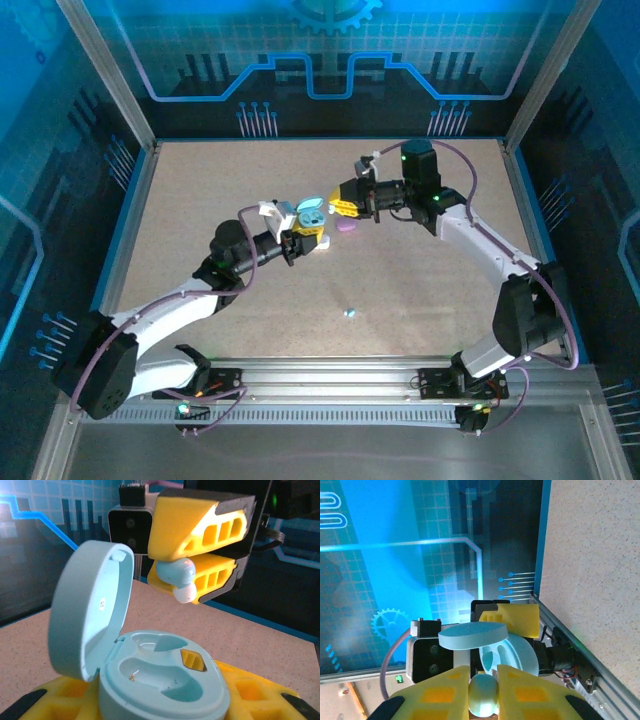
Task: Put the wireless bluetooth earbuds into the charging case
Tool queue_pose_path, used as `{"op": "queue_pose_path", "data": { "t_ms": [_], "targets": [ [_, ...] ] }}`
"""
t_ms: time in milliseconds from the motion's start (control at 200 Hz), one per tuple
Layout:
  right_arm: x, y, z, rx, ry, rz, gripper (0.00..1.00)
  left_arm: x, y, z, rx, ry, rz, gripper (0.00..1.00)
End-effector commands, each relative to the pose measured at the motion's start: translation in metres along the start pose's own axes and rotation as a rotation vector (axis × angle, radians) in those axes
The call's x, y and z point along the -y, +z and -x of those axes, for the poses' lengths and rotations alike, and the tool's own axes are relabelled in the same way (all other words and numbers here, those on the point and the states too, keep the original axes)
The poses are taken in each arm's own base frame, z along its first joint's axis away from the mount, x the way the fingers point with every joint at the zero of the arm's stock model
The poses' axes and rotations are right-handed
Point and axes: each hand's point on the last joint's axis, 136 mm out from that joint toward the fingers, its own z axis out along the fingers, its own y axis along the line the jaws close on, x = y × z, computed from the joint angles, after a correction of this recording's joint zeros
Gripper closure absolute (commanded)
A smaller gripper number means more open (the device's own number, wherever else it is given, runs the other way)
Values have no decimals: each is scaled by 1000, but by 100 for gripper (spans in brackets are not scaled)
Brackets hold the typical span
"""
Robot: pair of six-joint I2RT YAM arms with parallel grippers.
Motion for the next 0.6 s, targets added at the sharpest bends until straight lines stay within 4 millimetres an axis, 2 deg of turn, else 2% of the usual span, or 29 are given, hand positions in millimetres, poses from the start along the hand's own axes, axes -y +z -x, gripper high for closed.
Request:
{"op": "queue_pose_path", "data": {
  "t_ms": [0, 205, 360, 595],
  "targets": [
    [-23, 2, -14, -12, -106, 10, 81, 2, 8, 16, 49, 46, 1, 70],
    [-24, 7, -21, -14, -147, -2, 82, 8, 20, 16, 66, 48, -15, 70],
    [-21, 7, -24, 29, -227, -73, 82, 14, 25, 20, 88, 32, -32, 70],
    [-16, 2, -20, 120, -319, -157, 83, 21, 28, 24, 112, 23, -59, 70]
  ]
}}
